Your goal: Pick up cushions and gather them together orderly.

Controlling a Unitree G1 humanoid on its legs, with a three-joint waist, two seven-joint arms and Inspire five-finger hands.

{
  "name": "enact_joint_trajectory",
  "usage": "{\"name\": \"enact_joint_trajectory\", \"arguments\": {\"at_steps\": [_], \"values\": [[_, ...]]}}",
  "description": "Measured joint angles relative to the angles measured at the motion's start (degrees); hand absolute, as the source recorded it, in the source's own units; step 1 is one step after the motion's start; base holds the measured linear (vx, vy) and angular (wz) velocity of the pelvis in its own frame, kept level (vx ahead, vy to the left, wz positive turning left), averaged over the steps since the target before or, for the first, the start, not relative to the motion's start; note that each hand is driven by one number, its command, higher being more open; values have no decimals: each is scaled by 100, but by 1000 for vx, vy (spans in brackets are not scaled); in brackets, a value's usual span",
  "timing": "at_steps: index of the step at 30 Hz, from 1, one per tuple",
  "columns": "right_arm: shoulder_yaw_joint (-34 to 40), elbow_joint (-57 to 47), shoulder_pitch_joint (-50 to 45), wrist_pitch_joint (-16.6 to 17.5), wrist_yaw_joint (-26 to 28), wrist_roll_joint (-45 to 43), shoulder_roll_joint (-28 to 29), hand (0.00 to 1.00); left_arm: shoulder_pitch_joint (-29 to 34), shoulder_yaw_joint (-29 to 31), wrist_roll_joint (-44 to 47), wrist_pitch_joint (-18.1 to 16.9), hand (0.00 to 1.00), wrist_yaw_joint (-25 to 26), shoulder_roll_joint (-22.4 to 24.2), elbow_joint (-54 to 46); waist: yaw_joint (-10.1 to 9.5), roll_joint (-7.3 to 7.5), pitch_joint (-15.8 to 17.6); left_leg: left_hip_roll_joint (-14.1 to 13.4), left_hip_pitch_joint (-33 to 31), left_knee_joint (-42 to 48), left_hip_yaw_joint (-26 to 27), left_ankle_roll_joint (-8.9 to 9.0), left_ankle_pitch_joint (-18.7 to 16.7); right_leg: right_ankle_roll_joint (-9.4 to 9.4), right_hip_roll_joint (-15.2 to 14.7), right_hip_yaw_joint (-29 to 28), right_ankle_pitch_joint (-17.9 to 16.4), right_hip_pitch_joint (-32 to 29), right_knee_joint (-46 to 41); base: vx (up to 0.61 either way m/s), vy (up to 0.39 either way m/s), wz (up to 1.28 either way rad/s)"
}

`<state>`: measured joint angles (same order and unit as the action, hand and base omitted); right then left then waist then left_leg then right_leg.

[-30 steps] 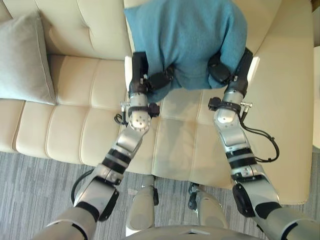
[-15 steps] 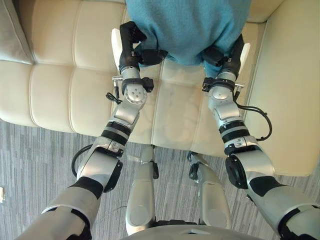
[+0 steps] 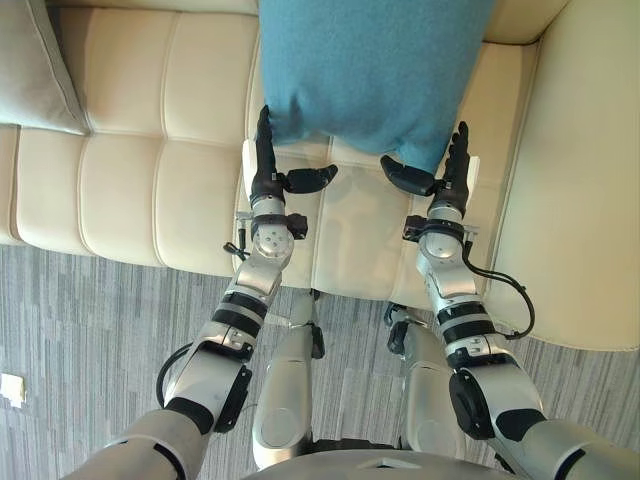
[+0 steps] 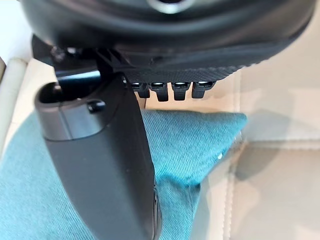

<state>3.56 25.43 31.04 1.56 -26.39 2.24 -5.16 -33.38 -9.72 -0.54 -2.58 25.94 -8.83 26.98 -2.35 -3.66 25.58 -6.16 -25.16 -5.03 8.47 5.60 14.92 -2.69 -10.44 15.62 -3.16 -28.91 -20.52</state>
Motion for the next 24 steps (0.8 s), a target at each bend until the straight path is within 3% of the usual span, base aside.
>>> {"name": "enact_joint_trajectory", "arguments": {"at_steps": [9, 13, 17, 24], "values": [[86, -379, -1882, 39, 592, 245, -193, 100, 1846, 463, 186, -201, 100, -467, -98, -753, 63, 411, -242, -44, 651, 5, 57, -49, -190, -44, 122, -15, -10, 834, 482, 53, -83, -5], [93, -362, -2640, 41, 975, 243, -85, 100, 2720, 667, 400, -202, 100, -763, -84, -707, 104, 433, -484, -40, 908, 6, 71, -69, -272, -81, 157, 8, -24, 1194, 725, 108, -41, 0], [83, 175, -3338, 82, 1369, 351, 109, 100, 3651, 895, 449, -200, 100, -1153, -22, 16, 140, 430, -1092, -45, 1328, 4, 70, -2, -338, -126, 227, 95, 5, 1849, 1162, 76, -25, 5], [11, 1396, -3482, 174, 1657, 1010, 96, 100, 4158, 893, 269, -193, 100, -1630, 58, 1383, 133, 327, -1566, -84, 1809, -26, 77, -39, -584, -227, 354, 121, 45, 2479, 1595, -9, 0, 0]]}}
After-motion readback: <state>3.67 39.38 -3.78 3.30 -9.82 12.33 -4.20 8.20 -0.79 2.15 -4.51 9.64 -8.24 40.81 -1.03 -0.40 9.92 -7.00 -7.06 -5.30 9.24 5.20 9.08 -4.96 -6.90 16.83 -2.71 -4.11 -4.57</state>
